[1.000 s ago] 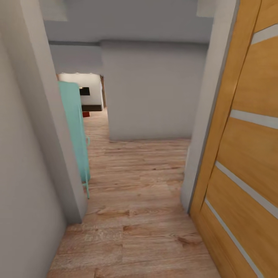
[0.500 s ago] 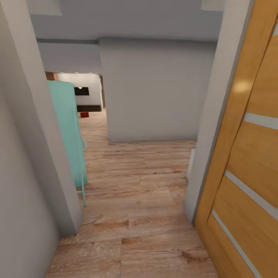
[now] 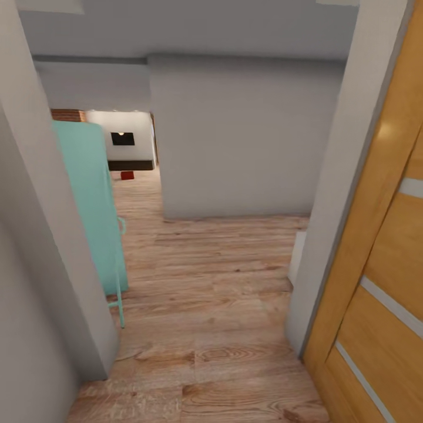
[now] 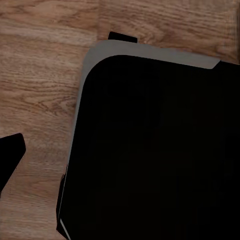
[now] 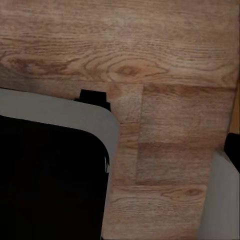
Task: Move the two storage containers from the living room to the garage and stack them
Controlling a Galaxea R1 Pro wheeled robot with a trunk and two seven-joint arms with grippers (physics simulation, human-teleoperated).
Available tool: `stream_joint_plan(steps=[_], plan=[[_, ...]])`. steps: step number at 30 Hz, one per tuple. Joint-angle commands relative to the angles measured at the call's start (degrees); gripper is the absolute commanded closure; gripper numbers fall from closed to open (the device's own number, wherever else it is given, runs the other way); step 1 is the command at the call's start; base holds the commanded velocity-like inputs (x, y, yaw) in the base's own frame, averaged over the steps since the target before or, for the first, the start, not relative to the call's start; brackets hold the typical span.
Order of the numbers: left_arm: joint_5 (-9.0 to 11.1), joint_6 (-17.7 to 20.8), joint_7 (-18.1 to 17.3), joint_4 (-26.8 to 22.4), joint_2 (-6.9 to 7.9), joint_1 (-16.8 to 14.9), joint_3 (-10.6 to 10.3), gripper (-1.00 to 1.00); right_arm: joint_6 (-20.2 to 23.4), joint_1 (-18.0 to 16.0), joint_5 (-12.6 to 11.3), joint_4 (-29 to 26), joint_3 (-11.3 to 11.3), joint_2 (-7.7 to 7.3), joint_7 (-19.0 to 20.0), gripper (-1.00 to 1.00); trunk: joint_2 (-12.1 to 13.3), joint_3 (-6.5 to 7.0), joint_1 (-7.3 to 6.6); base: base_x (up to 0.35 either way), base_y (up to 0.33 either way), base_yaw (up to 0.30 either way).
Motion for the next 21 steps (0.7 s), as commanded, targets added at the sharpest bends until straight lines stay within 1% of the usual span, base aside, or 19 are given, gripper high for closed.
stream_joint_plan(steps=[1,6,10,15,21], plan=[[0.28,-0.02,0.05,-0.07,0.0,0.01,0.01,-1.0,-0.3,-0.05,-0.48,0.15,0.46,0.04,-0.32,-1.0,-0.02,-0.05,0.03,0.324,0.0,0.0],[0.28,-0.03,0.05,0.0,0.0,0.01,0.01,-1.0,-0.5,-0.05,-0.51,0.2,0.4,0.27,-1.34,-1.0,-0.02,-0.05,0.03,0.324,0.0,0.0],[0.28,-0.03,0.05,0.01,0.0,0.01,0.01,-1.0,-1.01,-0.05,-0.52,0.15,0.39,0.31,-1.44,-1.0,-0.02,-0.05,0.03,0.324,0.0,0.0],[0.28,-0.03,0.05,0.02,0.0,0.01,0.01,-1.0,-2.66,-0.05,-0.55,0.19,0.43,0.38,-1.43,-1.0,-0.02,-0.05,0.03,0.324,0.0,0.0],[0.28,-0.03,0.05,0.02,0.01,0.01,0.01,-1.0,-2.74,-0.05,-0.51,0.2,0.47,0.54,-1.4,-1.0,-0.02,-0.05,0.03,0.324,0.0,0.0]])
